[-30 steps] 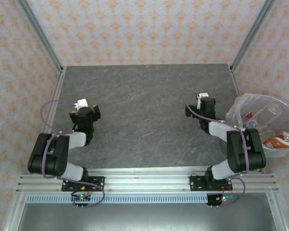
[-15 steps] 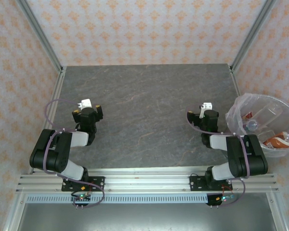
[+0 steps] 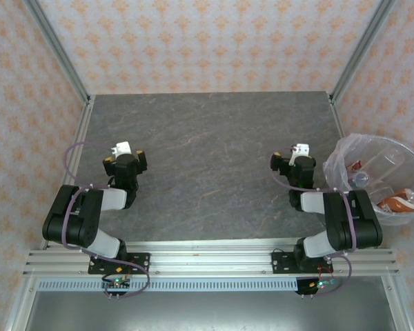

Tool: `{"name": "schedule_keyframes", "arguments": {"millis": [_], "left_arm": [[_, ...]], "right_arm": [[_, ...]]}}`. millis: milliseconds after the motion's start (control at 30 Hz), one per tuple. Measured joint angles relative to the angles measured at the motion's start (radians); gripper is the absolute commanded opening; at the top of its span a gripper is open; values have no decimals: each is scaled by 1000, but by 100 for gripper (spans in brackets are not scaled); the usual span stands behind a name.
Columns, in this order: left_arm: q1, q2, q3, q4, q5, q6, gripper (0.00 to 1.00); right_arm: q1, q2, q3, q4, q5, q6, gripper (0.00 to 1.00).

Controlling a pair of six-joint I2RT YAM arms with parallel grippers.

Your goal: Put the plastic bottles in the bin

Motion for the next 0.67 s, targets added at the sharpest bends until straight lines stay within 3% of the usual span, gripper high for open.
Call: {"name": "schedule_keyframes", "arguments": {"millis": [667], "left_arm": [[0, 0, 0, 0, 0, 4, 100]], "right_arm": [[-46, 56, 60, -34, 34, 68, 99]]}}
